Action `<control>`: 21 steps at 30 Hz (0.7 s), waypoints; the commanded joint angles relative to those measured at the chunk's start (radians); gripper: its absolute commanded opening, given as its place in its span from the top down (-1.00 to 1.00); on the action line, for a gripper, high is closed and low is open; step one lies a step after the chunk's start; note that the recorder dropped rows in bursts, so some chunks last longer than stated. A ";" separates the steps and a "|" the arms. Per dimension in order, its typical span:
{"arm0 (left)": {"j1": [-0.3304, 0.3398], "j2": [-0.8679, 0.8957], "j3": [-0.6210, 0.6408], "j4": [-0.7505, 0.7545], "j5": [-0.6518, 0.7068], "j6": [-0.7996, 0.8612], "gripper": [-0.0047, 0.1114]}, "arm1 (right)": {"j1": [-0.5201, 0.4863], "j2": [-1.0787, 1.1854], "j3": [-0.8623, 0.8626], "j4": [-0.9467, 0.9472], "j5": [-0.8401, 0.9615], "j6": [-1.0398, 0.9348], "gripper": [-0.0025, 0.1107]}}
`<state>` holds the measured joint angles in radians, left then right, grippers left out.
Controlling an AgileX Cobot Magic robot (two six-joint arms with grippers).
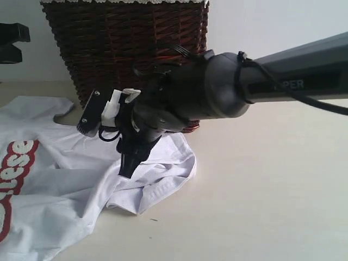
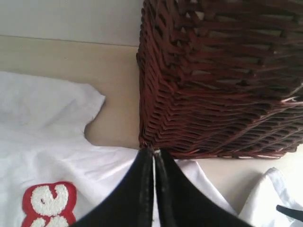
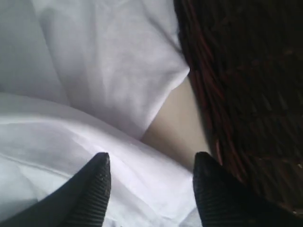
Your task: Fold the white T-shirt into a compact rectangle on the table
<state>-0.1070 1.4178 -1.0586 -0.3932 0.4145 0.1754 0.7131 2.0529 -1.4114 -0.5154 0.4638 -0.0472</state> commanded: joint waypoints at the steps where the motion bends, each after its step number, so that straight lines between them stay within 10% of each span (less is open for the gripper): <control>1: -0.005 0.009 0.001 -0.010 -0.031 0.008 0.85 | 0.010 0.030 -0.004 -0.006 0.071 -0.051 0.07; 14: -0.005 0.025 0.001 -0.010 -0.035 0.008 0.85 | 0.043 0.061 0.023 -0.006 -0.033 -0.155 0.12; 21: -0.005 0.025 0.001 -0.010 -0.033 0.008 0.85 | 0.043 0.109 0.020 -0.053 -0.003 -0.152 0.86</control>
<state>-0.1084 1.4429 -1.0586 -0.3932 0.3908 0.1772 0.7548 2.1348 -1.3919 -0.5562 0.4473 -0.2029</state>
